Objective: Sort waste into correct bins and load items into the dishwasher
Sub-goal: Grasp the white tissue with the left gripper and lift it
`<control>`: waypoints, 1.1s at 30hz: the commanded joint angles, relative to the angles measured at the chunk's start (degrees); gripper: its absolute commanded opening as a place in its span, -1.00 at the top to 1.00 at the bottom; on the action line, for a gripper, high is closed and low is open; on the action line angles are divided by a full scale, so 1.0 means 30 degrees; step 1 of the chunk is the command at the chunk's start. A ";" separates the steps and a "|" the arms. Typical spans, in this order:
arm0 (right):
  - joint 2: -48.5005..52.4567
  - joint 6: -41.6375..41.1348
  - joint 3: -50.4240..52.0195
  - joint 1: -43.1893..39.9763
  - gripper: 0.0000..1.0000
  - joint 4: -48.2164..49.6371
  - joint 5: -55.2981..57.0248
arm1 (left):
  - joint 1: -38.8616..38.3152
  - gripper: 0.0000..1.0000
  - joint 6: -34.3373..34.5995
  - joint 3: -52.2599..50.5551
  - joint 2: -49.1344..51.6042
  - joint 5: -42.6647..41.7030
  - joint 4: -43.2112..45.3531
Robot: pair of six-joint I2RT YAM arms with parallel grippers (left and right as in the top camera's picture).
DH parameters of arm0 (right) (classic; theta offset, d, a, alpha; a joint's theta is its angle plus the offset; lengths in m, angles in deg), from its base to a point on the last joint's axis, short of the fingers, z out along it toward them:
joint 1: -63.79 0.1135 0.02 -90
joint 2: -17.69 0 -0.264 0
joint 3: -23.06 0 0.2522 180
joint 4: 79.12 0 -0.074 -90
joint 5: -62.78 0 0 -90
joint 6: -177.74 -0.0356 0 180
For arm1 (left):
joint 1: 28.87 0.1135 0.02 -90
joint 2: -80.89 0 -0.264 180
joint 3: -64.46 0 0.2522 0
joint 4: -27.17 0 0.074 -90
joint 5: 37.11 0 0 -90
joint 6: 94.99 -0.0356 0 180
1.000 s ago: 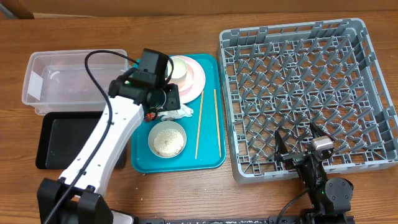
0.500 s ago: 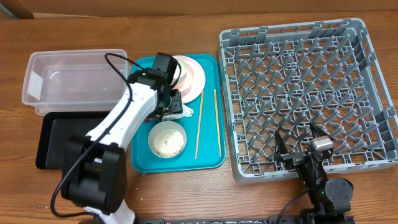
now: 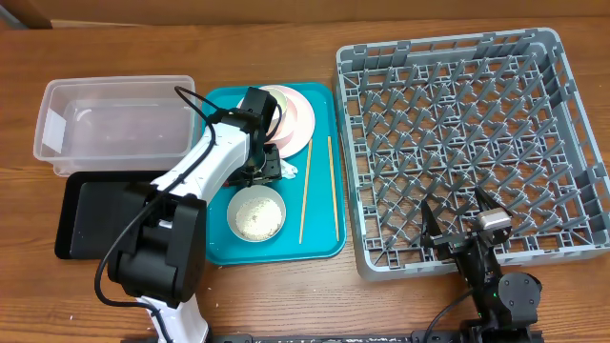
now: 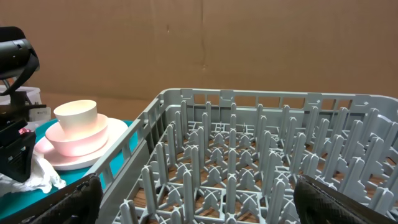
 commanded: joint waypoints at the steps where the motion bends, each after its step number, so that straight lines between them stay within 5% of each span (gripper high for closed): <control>1: -0.0175 0.0007 0.0204 -0.0051 -1.00 0.0102 -0.0102 | -0.0087 -0.18 0.0386 0.0306 0.0146 -0.0087 0.0189; 7: -0.0175 0.0007 0.0204 -0.0051 -1.00 0.0102 -0.0102 | -0.0087 -0.08 0.0379 0.0306 0.0146 -0.0102 0.0197; 15: -0.0175 0.0007 0.0204 -0.0051 -1.00 0.0102 -0.0102 | -0.0087 0.70 0.0372 0.0357 -0.0117 -0.0095 0.0197; 33: -0.0175 0.0007 0.0204 -0.0051 -1.00 0.0102 -0.0102 | -0.0073 0.92 -0.0146 0.0444 -0.4495 -0.0044 -0.0590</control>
